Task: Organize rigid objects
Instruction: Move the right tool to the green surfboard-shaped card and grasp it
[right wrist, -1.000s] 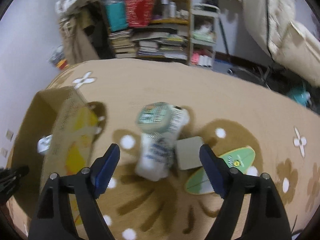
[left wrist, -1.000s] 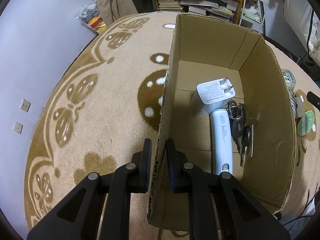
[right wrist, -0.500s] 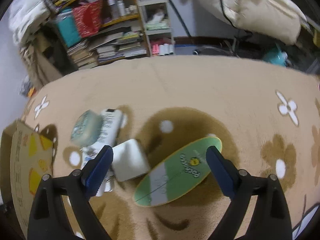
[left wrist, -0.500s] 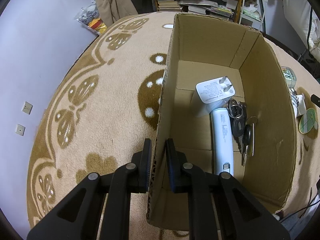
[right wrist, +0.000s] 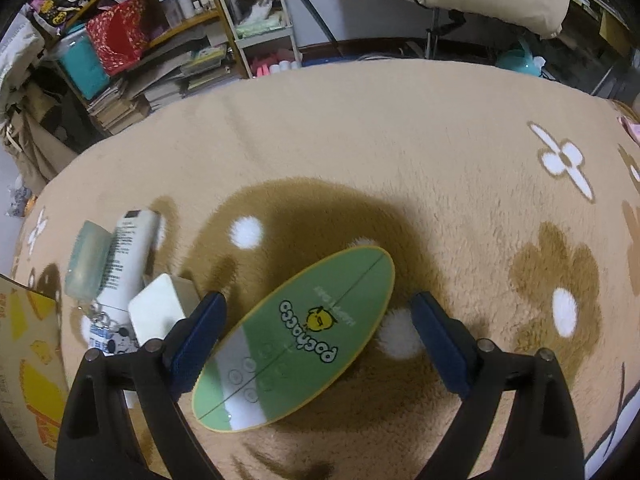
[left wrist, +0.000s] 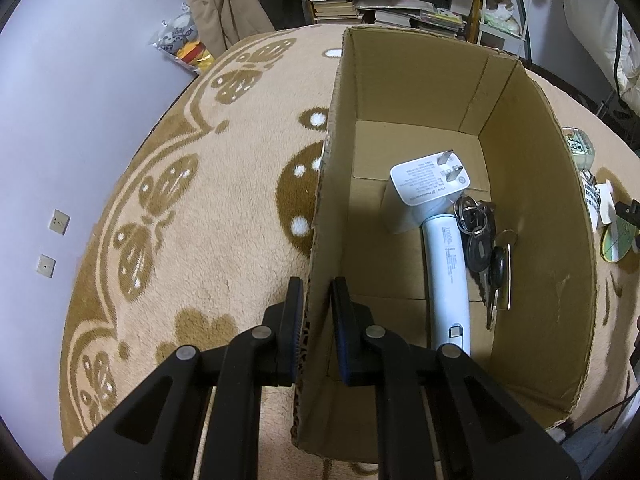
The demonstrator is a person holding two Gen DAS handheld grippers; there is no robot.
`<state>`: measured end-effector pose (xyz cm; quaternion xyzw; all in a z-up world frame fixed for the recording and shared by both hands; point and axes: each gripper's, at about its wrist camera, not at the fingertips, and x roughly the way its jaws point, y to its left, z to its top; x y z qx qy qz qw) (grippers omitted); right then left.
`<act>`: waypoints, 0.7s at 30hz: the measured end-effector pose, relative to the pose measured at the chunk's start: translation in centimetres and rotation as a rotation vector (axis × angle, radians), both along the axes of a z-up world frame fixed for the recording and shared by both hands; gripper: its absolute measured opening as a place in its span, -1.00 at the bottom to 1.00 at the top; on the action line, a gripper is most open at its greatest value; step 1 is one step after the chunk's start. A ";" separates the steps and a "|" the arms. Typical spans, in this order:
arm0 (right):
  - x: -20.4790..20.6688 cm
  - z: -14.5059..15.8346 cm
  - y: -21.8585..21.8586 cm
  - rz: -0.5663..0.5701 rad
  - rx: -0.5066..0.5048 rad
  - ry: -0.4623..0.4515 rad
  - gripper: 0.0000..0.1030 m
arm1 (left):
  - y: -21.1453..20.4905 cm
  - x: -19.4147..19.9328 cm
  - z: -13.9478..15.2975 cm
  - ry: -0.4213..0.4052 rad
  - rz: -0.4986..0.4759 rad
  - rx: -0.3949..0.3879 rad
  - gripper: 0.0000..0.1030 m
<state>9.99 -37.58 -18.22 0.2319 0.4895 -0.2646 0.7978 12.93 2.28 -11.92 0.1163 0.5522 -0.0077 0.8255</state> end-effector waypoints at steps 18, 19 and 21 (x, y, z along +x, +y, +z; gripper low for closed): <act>-0.3 -1.3 1.2 -0.007 -0.047 0.076 0.90 | 0.0 0.0 -0.2 0.001 0.002 0.003 -0.73; -0.3 -1.3 1.3 -0.005 -0.051 0.083 0.87 | 0.0 0.0 -0.1 0.001 0.002 0.004 -0.73; -0.4 -1.1 1.5 -0.001 -0.064 0.093 0.78 | 0.0 0.0 -0.2 0.001 0.000 0.006 -0.73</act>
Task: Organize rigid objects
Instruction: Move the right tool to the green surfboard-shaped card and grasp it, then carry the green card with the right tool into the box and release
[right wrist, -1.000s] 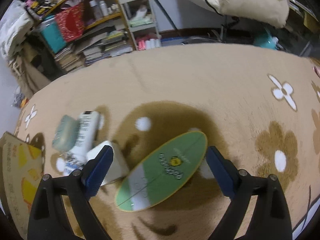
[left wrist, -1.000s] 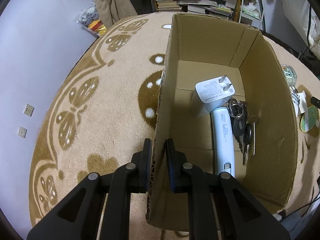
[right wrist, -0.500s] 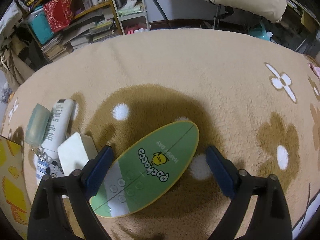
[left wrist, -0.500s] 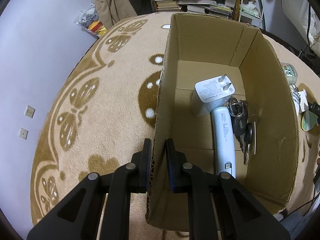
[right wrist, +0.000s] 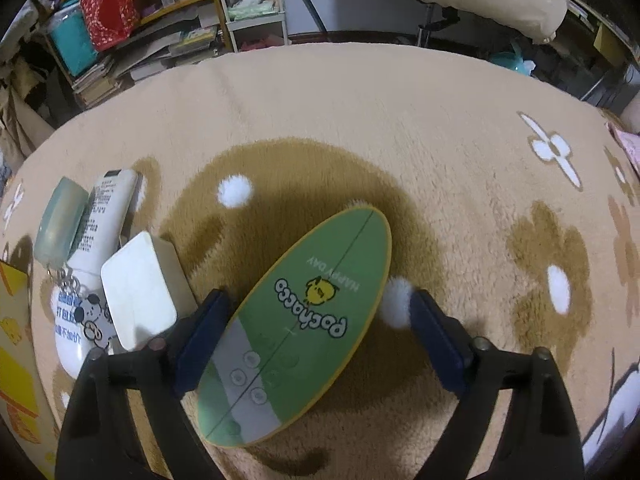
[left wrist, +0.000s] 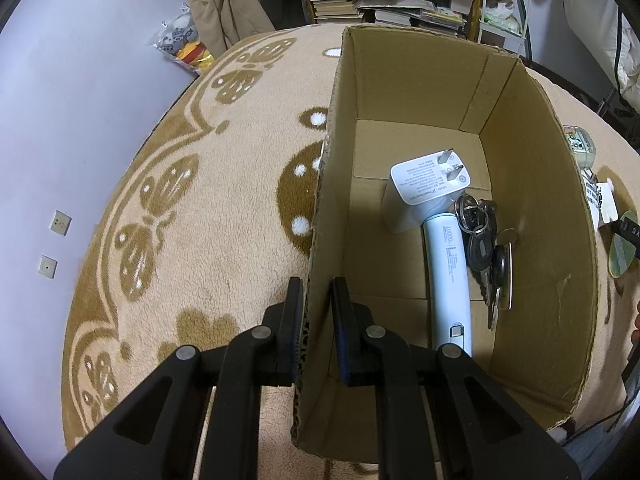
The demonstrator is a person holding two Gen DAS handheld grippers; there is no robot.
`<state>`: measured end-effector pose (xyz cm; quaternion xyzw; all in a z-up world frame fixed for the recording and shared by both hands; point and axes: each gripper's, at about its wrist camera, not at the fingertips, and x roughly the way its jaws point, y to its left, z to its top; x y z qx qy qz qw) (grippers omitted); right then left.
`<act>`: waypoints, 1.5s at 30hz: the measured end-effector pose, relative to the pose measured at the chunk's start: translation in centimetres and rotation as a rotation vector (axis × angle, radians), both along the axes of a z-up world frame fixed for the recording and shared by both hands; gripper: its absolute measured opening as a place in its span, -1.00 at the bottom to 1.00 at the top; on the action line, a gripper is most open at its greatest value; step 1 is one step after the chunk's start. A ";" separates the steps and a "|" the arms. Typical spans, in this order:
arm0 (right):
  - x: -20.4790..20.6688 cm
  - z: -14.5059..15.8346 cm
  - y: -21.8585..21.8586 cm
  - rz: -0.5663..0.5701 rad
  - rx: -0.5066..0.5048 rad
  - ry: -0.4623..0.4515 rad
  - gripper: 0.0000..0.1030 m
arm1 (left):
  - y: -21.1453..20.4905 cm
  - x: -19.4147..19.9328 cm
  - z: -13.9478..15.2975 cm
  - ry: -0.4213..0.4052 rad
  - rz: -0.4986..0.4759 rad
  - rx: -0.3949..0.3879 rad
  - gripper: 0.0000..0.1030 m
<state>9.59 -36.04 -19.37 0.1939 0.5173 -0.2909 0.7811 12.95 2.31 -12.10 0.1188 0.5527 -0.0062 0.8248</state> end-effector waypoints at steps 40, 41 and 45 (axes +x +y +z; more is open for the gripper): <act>-2.0 8.3 5.4 0.086 0.134 -0.366 -0.81 | -0.2 0.1 0.2 -0.003 0.016 0.012 -0.73; -1.7 8.6 6.0 0.101 0.144 -0.371 -0.81 | -0.2 0.1 0.2 -0.003 0.016 0.012 -0.73; -1.2 9.7 8.0 0.155 0.178 -0.403 -0.81 | -0.4 0.0 0.2 -0.006 0.008 0.024 -0.73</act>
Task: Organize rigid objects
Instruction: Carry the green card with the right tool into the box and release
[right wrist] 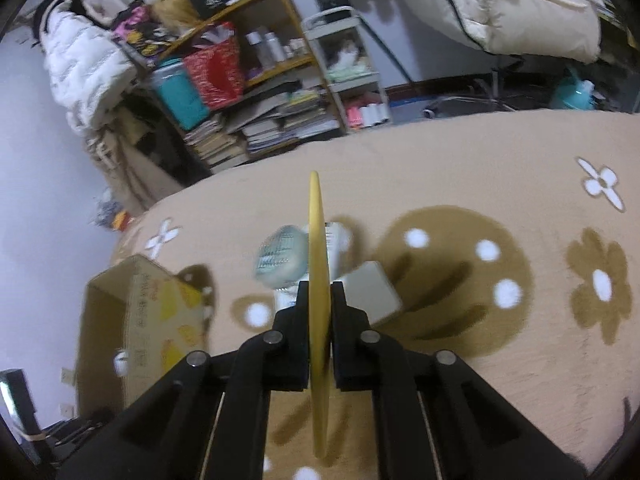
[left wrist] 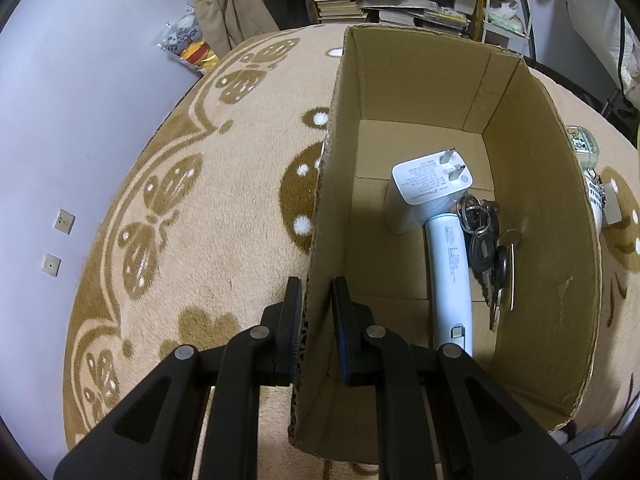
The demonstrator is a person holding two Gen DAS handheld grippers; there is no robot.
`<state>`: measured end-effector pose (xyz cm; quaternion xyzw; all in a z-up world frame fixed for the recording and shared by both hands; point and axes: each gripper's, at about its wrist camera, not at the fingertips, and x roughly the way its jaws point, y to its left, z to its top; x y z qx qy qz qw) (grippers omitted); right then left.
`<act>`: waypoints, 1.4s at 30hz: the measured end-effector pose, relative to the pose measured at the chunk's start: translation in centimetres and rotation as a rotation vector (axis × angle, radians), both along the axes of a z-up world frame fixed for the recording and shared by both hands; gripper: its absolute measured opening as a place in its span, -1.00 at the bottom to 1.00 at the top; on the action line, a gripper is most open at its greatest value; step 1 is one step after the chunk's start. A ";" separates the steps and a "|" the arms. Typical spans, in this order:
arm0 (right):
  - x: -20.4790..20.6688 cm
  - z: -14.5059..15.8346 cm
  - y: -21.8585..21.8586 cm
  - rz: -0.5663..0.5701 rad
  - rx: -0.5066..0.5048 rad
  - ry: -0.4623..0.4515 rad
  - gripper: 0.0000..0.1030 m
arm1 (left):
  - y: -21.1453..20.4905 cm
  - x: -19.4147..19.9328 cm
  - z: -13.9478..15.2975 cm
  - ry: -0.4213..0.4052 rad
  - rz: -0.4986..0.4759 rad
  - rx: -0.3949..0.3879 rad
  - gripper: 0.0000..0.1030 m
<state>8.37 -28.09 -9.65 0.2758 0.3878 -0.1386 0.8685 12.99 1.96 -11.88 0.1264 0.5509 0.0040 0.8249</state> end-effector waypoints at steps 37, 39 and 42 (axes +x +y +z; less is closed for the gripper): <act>3.8 1.4 18.0 0.453 -0.101 -0.011 -0.81 | 0.7 -0.2 0.0 0.012 0.022 -0.051 -0.74; 4.0 1.4 18.0 0.446 -0.104 -0.004 -0.81 | 0.7 -0.2 0.0 0.013 0.023 -0.052 -0.74; 4.2 1.4 18.3 0.451 -0.114 0.012 -0.81 | 1.0 -0.2 -0.1 0.018 0.030 -0.076 -0.75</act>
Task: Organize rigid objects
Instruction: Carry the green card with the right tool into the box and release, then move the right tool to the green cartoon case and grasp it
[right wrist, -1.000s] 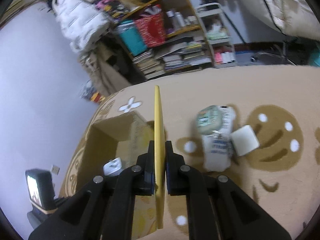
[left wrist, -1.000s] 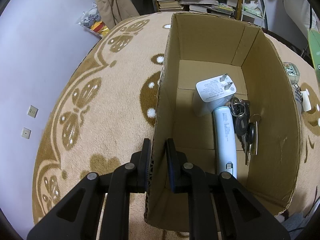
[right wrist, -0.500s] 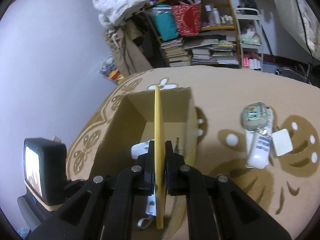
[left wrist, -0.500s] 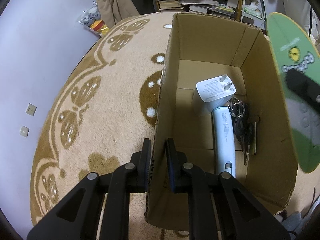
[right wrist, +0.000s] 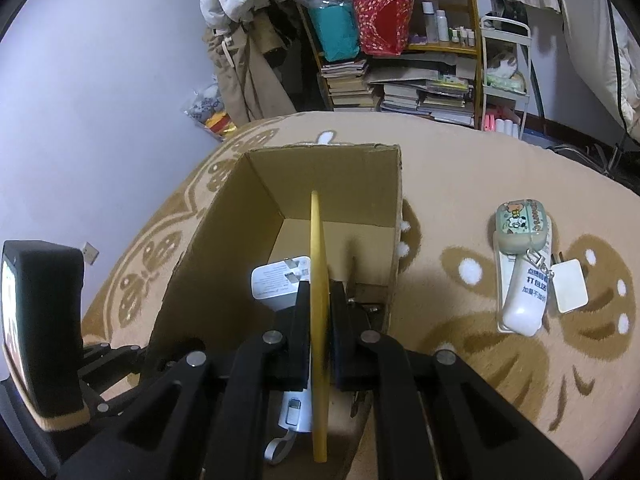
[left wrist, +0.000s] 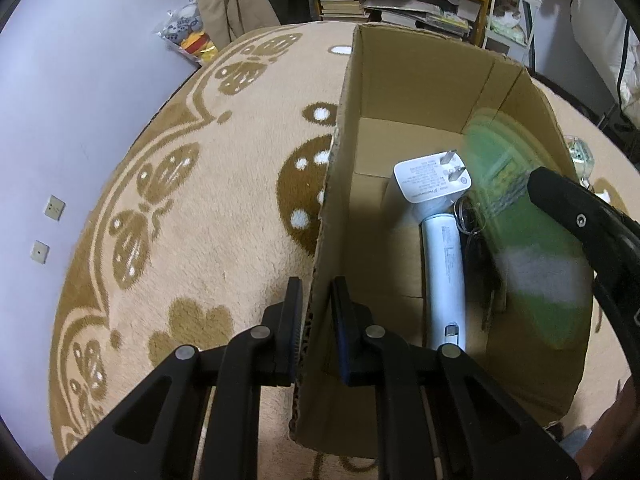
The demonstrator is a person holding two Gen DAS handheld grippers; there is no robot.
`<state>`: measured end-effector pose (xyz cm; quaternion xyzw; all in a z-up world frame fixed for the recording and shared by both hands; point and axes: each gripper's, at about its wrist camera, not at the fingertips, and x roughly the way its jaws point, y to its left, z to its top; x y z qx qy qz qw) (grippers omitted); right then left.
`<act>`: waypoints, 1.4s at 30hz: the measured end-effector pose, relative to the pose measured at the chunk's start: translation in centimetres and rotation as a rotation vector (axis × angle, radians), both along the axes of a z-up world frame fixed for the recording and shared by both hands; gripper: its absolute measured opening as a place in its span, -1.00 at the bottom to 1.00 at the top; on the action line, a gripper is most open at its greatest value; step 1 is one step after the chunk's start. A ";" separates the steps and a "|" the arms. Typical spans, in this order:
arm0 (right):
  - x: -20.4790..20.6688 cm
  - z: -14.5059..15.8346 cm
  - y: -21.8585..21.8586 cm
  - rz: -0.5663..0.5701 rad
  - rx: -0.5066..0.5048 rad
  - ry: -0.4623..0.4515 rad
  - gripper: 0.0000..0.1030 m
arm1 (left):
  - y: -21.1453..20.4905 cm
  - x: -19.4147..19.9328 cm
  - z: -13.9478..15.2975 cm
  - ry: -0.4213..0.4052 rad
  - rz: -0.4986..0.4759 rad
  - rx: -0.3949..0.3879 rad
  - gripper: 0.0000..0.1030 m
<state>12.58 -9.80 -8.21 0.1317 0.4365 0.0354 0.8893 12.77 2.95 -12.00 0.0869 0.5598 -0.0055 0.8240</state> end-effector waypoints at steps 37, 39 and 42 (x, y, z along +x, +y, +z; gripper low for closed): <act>2.6 -0.4 -11.8 -0.216 -0.168 -0.014 0.94 | -0.4 -0.4 0.7 -0.024 -0.021 0.017 -0.75; 3.4 -0.9 -12.1 -0.211 -0.182 -0.008 0.94 | -0.3 -0.4 0.7 -0.027 -0.018 0.014 -0.75; 4.3 -1.3 -12.6 -0.211 -0.190 -0.022 0.94 | -0.2 -0.3 0.7 -0.032 -0.007 -0.001 -0.75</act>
